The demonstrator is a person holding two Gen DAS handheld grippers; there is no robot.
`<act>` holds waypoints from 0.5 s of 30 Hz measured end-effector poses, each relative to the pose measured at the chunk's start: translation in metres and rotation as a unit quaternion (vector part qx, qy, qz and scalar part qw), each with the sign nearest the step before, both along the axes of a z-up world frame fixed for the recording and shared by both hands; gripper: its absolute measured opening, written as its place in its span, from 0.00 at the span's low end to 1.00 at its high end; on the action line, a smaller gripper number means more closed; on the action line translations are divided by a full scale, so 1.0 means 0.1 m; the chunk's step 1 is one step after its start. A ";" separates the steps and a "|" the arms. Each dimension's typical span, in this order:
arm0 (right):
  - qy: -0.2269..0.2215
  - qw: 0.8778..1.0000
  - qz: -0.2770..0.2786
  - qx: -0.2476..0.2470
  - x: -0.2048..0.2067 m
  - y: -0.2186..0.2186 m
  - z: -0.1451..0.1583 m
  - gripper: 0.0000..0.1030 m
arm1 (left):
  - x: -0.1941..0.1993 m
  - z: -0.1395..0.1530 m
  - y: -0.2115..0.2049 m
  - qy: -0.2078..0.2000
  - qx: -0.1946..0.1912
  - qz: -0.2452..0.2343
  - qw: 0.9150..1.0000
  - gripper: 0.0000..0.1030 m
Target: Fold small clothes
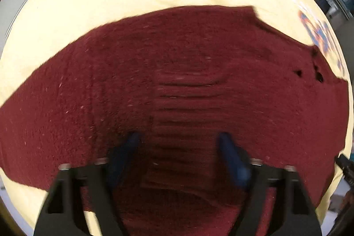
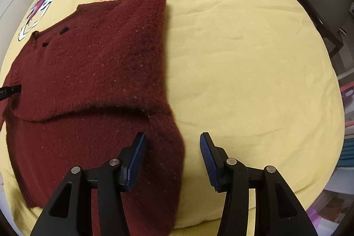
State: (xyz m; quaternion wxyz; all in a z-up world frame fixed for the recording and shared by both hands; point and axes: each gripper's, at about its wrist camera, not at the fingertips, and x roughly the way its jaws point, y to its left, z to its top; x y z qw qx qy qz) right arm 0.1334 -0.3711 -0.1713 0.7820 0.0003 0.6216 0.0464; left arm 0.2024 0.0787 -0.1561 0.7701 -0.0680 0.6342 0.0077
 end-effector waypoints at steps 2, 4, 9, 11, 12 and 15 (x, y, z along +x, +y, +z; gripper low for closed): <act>-0.001 1.000 -0.006 -0.001 -0.03 -0.05 0.02 0.50 | -0.05 0.04 -0.06 -0.012 0.009 -0.004 1.000 0.36; -0.001 1.000 -0.014 0.000 -0.05 -0.10 0.00 0.50 | -0.11 0.05 -0.13 -0.025 0.016 -0.014 0.999 0.27; -0.002 0.999 -0.040 0.028 -0.03 -0.24 0.05 0.50 | -0.22 0.14 -0.15 -0.046 0.002 -0.012 0.999 0.10; -0.013 0.998 -0.046 0.043 0.04 -0.23 0.15 0.50 | -0.31 0.29 -0.06 -0.066 0.001 -0.015 0.998 0.10; -0.018 0.998 -0.048 0.048 0.10 -0.24 0.18 0.54 | -0.35 0.38 -0.01 -0.079 -0.002 -0.013 0.997 0.10; -0.037 0.995 -0.061 0.074 0.29 -0.22 0.26 0.61 | -0.50 0.58 0.13 -0.102 -0.016 0.002 0.995 0.10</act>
